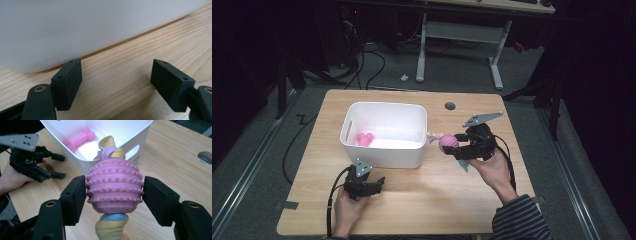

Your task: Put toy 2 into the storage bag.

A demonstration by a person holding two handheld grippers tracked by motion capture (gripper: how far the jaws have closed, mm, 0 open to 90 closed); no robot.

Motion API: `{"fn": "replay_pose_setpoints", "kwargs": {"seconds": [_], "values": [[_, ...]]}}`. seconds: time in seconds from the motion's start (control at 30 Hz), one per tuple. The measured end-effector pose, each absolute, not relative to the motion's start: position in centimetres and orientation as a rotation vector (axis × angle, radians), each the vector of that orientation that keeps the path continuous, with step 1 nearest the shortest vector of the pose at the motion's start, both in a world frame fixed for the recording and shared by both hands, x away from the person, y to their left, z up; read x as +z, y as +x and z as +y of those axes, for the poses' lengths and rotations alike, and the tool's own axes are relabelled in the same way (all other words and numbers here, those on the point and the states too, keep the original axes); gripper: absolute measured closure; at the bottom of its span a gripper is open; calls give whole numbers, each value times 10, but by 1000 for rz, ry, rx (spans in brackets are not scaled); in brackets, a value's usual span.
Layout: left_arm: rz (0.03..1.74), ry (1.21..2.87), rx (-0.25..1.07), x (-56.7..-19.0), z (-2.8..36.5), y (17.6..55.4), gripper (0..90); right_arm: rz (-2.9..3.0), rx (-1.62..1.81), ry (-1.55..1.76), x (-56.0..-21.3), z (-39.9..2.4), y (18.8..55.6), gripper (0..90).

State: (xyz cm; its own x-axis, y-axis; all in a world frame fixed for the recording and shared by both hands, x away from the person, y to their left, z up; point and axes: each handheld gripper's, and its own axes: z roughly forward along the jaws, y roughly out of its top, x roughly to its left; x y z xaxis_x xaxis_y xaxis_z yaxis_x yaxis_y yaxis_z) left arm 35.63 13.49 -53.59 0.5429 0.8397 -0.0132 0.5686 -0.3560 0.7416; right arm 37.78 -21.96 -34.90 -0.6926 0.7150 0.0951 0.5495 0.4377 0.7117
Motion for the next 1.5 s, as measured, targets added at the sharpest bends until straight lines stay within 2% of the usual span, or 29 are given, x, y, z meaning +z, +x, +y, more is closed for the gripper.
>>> {"fn": "replay_pose_setpoints", "kwargs": {"seconds": [0.17, 0.53, 1.03, 1.5], "values": [[1149, 2065, 491, -536, 135, 356, 230, 2456, 1187, 1093, -340, -216, 382, 365], [1142, 2065, 490, -536, 135, 356, 234, 2486, 1115, 957, -318, -178, 393, 365], [1139, 2068, 488, -536, 135, 356, 237, 2547, 1099, 952, -321, -148, 427, 364], [1139, 2069, 490, -536, 135, 356, 238, 2672, 1076, 925, -347, -117, 441, 362]]}}
